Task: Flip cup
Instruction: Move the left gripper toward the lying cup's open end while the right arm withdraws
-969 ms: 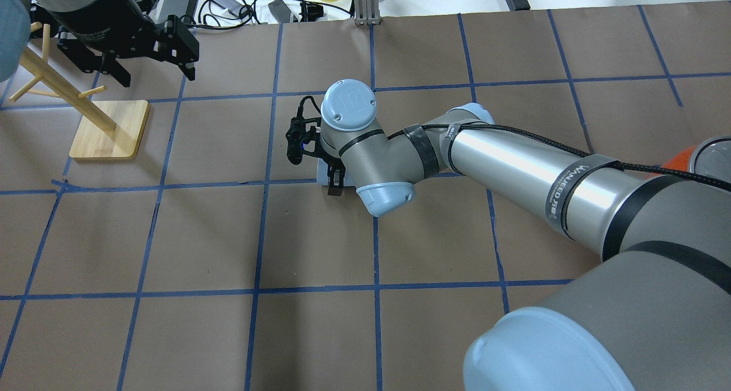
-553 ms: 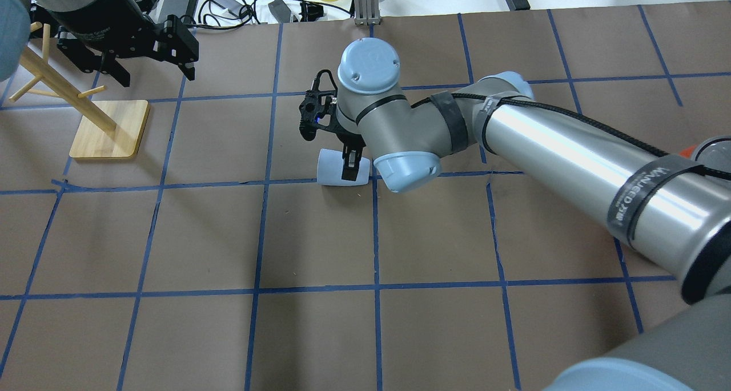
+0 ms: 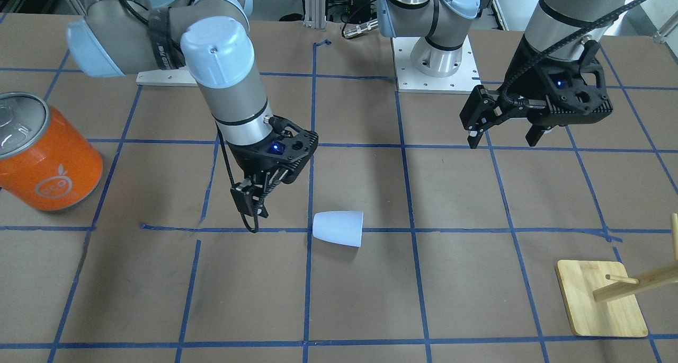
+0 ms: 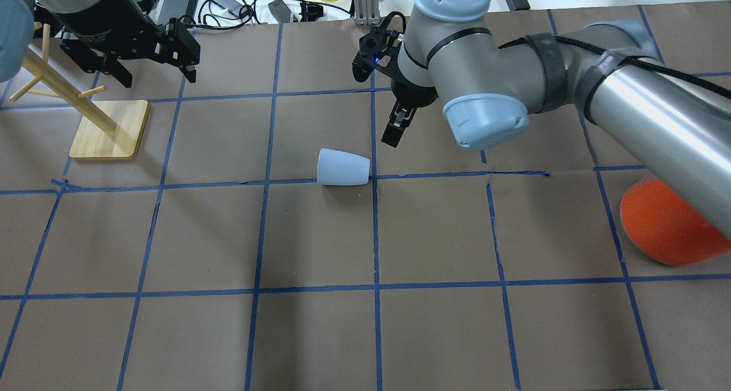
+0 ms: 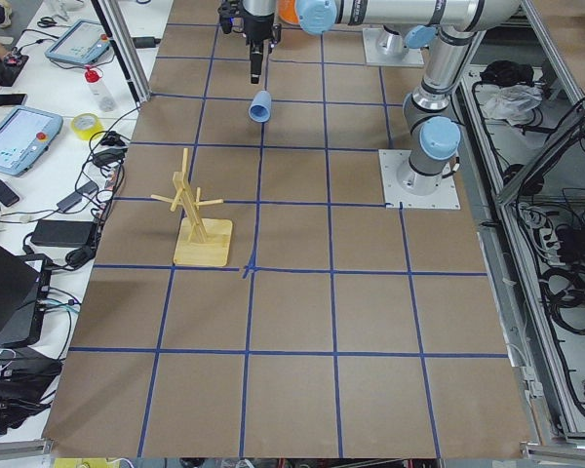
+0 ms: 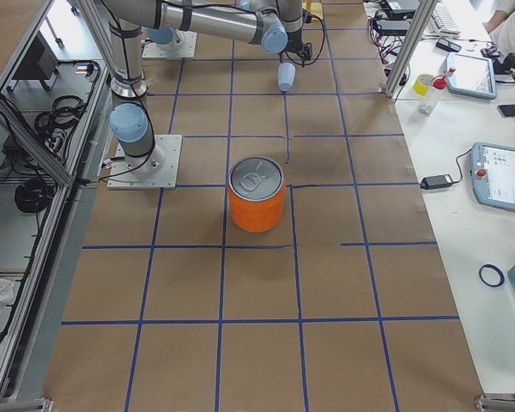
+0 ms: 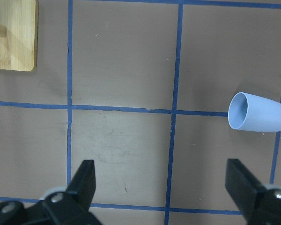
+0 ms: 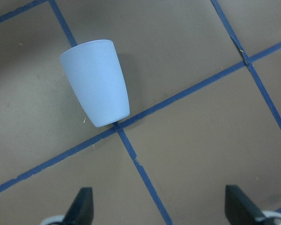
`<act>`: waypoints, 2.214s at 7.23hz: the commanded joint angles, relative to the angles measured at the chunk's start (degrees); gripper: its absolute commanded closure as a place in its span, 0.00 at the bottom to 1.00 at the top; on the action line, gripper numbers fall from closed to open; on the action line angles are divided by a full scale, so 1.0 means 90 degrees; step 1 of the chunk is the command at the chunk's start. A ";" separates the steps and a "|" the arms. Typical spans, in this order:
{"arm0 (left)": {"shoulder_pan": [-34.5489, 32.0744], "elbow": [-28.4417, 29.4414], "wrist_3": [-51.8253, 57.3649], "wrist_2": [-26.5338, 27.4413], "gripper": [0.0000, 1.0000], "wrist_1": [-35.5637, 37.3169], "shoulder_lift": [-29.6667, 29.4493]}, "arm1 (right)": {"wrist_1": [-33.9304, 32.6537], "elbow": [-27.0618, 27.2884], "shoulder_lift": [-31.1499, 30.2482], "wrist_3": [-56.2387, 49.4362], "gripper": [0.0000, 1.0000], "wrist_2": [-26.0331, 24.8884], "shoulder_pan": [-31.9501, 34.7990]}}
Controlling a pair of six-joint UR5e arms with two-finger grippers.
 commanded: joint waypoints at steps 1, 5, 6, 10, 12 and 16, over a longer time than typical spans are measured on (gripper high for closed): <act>0.0010 -0.0244 0.0071 -0.0060 0.00 0.0060 -0.0146 | 0.0394 0.0030 -0.0473 0.0988 0.00 -0.0092 -0.0417; 0.0020 -0.0968 0.0217 -0.1376 0.00 0.1463 -0.1392 | 0.1222 0.0030 -0.0836 0.3224 0.00 -0.0863 -0.0438; 0.0020 -0.0978 0.0353 -0.1949 0.00 0.1622 -0.1812 | 0.1427 0.0011 -0.0962 0.4131 0.00 -0.0903 -0.0448; 0.0010 -0.0998 0.0950 -0.3854 0.00 0.2138 -0.2957 | 0.2462 -0.0134 -0.1801 0.4774 0.00 -0.0816 -0.1333; -0.0038 -0.0998 0.0852 -0.4093 0.00 0.2141 -0.3076 | 0.3185 -0.0554 -0.1988 0.4774 0.00 -0.0816 -0.1434; -0.0262 -0.1359 0.0435 -0.4211 0.01 0.2287 -0.3046 | 0.3236 -0.0546 -0.1960 0.4707 0.00 -0.0883 -0.1502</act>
